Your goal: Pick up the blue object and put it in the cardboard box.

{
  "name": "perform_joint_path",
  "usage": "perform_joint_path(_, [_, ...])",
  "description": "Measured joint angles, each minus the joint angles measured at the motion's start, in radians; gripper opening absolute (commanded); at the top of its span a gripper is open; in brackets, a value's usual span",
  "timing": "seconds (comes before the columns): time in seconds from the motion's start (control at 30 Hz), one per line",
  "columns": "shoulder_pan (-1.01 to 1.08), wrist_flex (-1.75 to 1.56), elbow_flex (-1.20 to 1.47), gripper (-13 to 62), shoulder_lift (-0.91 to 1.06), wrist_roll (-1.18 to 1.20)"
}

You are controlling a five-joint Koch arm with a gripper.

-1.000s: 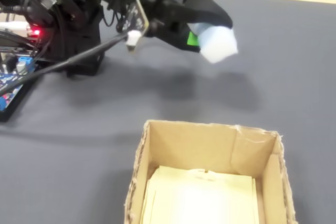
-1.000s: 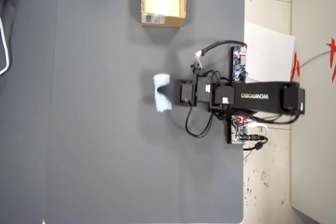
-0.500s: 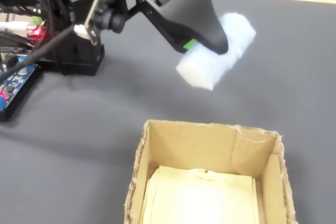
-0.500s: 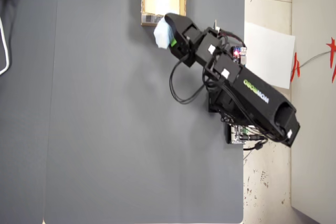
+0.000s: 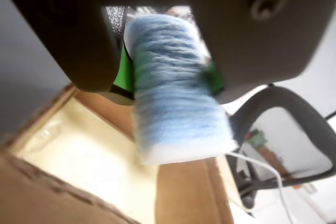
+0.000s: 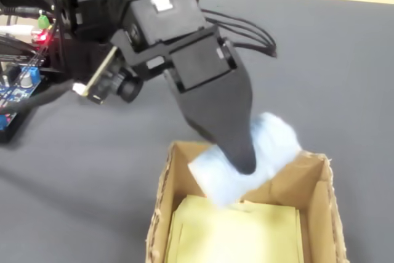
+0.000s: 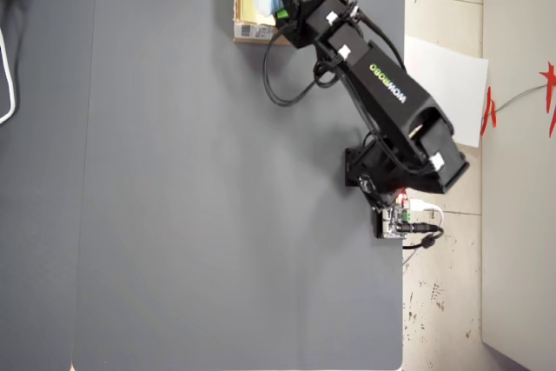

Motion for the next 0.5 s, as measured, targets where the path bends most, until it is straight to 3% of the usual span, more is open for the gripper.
perform_joint_path(0.13, [0.003, 0.002, 0.002, 31.7, 0.0, 0.041])
perform_joint_path(0.5, [-0.046, -0.092, 0.052, 32.4, 0.049, 0.219])
